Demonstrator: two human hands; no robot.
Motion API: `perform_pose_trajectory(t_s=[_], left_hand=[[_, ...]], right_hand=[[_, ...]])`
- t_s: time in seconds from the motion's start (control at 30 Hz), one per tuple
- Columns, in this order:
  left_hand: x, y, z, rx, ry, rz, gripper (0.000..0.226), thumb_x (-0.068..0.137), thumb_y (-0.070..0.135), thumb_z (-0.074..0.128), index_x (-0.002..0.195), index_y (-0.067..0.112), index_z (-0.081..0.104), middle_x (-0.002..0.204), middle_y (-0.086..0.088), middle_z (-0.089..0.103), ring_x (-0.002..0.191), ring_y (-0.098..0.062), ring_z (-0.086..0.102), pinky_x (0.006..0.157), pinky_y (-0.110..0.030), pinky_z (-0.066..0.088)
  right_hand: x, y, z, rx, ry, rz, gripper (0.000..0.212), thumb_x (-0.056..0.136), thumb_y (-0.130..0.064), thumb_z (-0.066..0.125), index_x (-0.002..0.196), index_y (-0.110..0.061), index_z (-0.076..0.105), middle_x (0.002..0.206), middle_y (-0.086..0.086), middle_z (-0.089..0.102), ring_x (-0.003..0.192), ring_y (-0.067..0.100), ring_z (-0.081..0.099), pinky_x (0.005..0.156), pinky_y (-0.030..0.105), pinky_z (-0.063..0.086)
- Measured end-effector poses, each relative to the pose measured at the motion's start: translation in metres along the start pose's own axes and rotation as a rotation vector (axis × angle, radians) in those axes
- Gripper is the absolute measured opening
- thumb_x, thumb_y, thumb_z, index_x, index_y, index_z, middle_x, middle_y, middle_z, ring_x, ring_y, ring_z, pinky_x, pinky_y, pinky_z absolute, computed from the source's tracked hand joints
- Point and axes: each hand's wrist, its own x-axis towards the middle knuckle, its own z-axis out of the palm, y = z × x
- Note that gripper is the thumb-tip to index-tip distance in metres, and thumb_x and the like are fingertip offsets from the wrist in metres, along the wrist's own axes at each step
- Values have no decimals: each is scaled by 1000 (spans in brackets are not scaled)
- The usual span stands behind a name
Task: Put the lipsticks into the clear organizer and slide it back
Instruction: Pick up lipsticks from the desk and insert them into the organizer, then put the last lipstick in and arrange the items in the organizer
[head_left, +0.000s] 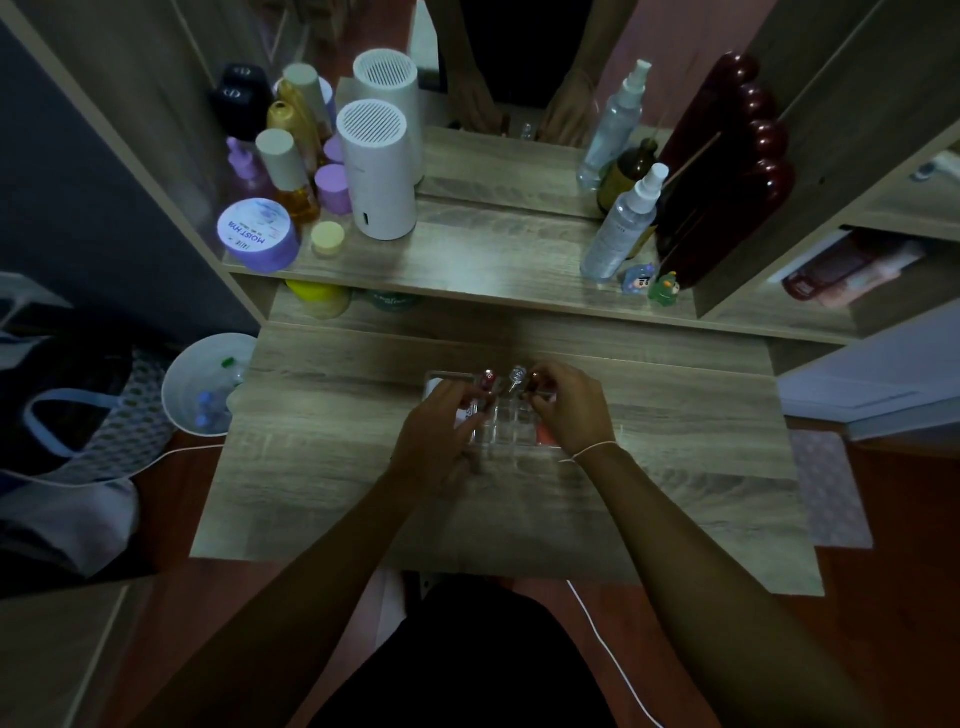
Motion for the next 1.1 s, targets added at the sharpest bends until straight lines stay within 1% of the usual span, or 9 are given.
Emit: perform_pose_trajectory(t_s=[0.2, 0.3, 0.53, 0.67, 0.73, 0.8, 0.93, 1.0, 1.1], left_hand=[[-2, -3, -1, 18, 13, 15, 17, 87, 20, 65, 101, 12, 60, 107, -10, 61, 78, -4, 55, 63, -3, 35], [-3, -6, 0, 51, 18, 29, 17, 86, 18, 65, 101, 12, 59, 105, -10, 61, 79, -6, 54, 67, -5, 34], [-3, -6, -4, 44, 50, 38, 21, 85, 20, 66, 102, 10, 60, 102, -10, 63, 86, -20, 60, 74, -36, 52], [-3, -6, -5, 21, 58, 39, 20, 85, 19, 66, 102, 10, 60, 103, -10, 64, 88, -19, 60, 76, -34, 52], [-3, -6, -7, -6, 80, 34, 20, 85, 17, 66, 102, 9, 59, 103, -10, 64, 88, -16, 60, 74, -25, 50], [-3, -8, -12, -37, 133, 12, 23, 85, 15, 67, 105, 7, 59, 104, -13, 64, 90, -15, 59, 74, -19, 46], [-17, -28, -27, -50, 279, -100, 28, 90, 20, 61, 115, 10, 56, 110, -11, 64, 95, -14, 58, 80, -25, 46], [-28, -46, -35, 16, 346, -178, 28, 93, 22, 56, 119, 14, 54, 114, -9, 63, 98, -13, 57, 81, -27, 44], [-49, -75, -45, 128, 359, -232, 30, 96, 24, 49, 124, 12, 50, 122, -13, 59, 108, -25, 57, 90, -36, 46]], right_hand=[[-1, -2, -1, -22, -12, 6, 24, 75, -15, 73, 96, -23, 65, 93, 0, 72, 87, 22, 66, 88, 47, 50], [-2, -1, -2, -35, 5, 15, 25, 73, -15, 72, 96, -24, 66, 91, -1, 72, 87, 23, 66, 89, 42, 48], [-5, -1, -7, -22, 14, 7, 29, 72, -14, 72, 98, -24, 65, 94, 0, 72, 89, 23, 66, 90, 44, 49], [-8, -3, -10, 30, 17, 16, 36, 73, -15, 74, 107, -22, 63, 103, 2, 70, 96, 23, 64, 91, 48, 48], [-12, -6, -14, 43, 48, 14, 41, 75, -18, 74, 114, -22, 60, 112, 4, 65, 104, 23, 60, 95, 48, 46], [-19, -12, -17, 53, 141, 4, 42, 79, -20, 71, 118, -21, 57, 118, 6, 60, 109, 24, 56, 96, 46, 45], [-38, -31, -16, 132, 375, -92, 27, 85, -15, 62, 112, -14, 59, 112, 10, 59, 103, 24, 55, 88, 39, 48], [-50, -44, -6, 126, 368, -170, 22, 85, -14, 58, 107, -14, 59, 105, 11, 61, 98, 26, 56, 85, 37, 47], [-66, -62, 19, 97, 236, -268, 22, 83, -13, 61, 105, -15, 60, 103, 12, 63, 95, 24, 59, 82, 30, 46]])
